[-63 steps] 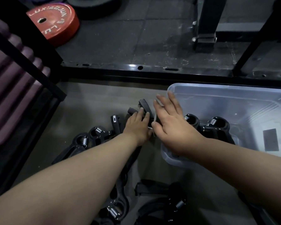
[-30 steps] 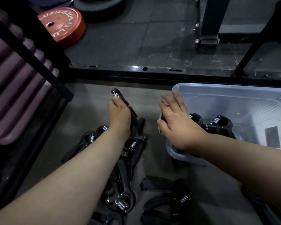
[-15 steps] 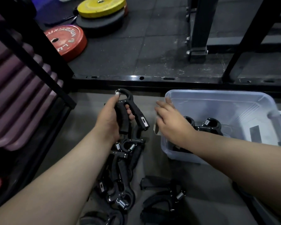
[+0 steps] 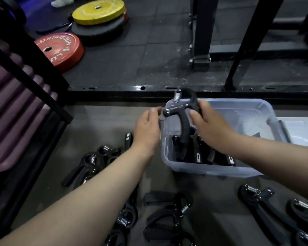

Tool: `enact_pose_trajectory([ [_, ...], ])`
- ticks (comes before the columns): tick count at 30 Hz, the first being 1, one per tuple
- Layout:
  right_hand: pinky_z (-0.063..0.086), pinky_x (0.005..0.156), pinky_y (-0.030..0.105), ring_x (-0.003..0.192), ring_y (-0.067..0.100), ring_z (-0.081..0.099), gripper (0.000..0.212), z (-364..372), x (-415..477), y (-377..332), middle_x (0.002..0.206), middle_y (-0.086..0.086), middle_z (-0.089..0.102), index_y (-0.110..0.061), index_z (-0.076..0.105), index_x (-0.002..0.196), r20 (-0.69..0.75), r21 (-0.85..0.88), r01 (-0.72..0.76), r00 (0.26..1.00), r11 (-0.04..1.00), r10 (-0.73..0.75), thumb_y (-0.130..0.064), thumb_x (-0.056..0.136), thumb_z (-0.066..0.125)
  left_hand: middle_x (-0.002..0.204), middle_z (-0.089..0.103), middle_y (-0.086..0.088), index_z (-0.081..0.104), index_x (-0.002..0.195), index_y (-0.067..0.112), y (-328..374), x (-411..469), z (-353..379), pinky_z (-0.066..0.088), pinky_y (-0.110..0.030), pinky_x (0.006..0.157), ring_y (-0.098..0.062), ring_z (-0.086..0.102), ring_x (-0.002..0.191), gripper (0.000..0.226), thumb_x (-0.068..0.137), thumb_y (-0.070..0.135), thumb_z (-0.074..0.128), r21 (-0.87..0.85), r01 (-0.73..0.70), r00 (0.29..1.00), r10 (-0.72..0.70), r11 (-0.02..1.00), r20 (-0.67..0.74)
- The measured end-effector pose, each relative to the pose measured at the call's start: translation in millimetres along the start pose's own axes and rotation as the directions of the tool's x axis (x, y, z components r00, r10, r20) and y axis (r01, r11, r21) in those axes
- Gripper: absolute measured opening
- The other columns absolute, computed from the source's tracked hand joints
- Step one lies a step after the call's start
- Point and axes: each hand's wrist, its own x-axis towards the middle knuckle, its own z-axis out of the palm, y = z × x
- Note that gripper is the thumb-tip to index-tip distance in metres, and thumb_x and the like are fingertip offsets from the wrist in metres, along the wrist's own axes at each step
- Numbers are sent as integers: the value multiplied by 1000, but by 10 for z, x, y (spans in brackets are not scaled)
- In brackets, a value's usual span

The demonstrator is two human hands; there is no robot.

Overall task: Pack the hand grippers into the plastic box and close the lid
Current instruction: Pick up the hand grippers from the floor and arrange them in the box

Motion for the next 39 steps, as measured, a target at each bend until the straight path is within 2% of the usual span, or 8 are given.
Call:
enact_pose_trajectory([
  [4,42,72,35,83,28,57,26,-98,-34,467,91,6,61,-15,51,108,10,-187,-228,972,956,234,-37,100,40,142,48,-4,47,140,10,-369,58,119,24,-19,108,-18,39,135,40,103,19,37,447,-208,975,150,870,161],
  [8,46,74,38,86,31,59,32,50,-21,678,89,9,59,-9,50,100,107,-322,-372,900,871,424,-38,98,37,156,33,-5,32,150,15,-525,49,192,11,-21,115,-17,19,147,46,104,20,32,475,-208,970,118,855,212],
  [13,36,75,31,93,32,55,27,258,69,553,97,15,57,-3,51,105,137,-248,-428,873,869,469,-26,101,39,159,27,1,28,152,19,-535,34,191,5,-15,111,-10,11,148,47,105,21,30,453,-203,970,115,868,214],
  [19,41,83,35,113,40,55,36,467,158,581,123,28,56,8,49,123,225,-375,-364,856,852,465,-18,101,37,159,27,2,29,152,20,-554,23,169,6,-14,111,-8,9,148,47,105,22,30,430,-203,968,116,880,221],
  [25,44,91,41,116,41,55,69,438,121,598,133,25,51,0,15,148,261,-673,-217,824,707,502,-29,92,43,159,25,5,28,152,21,-573,19,169,6,-16,113,-6,8,148,47,105,24,29,402,-192,969,108,895,222],
  [29,46,77,34,104,36,62,56,400,91,637,119,22,60,3,30,134,319,-671,-135,835,729,448,-23,89,50,159,26,5,29,152,22,-574,18,171,6,-16,113,-6,8,148,46,105,24,29,393,-190,970,111,900,217],
  [34,47,94,40,113,37,56,57,366,32,642,129,23,54,-2,37,134,329,-640,-153,831,753,448,-39,92,53,159,26,5,29,152,22,-586,19,177,6,-16,114,-5,8,148,46,106,24,29,388,-184,972,107,903,211],
  [39,43,90,39,115,38,54,53,330,21,648,130,24,49,-5,40,131,315,-630,-158,843,761,436,-40,93,50,159,25,4,29,152,23,-603,27,179,6,-17,114,-5,9,148,46,106,24,28,385,-176,973,100,906,209],
])
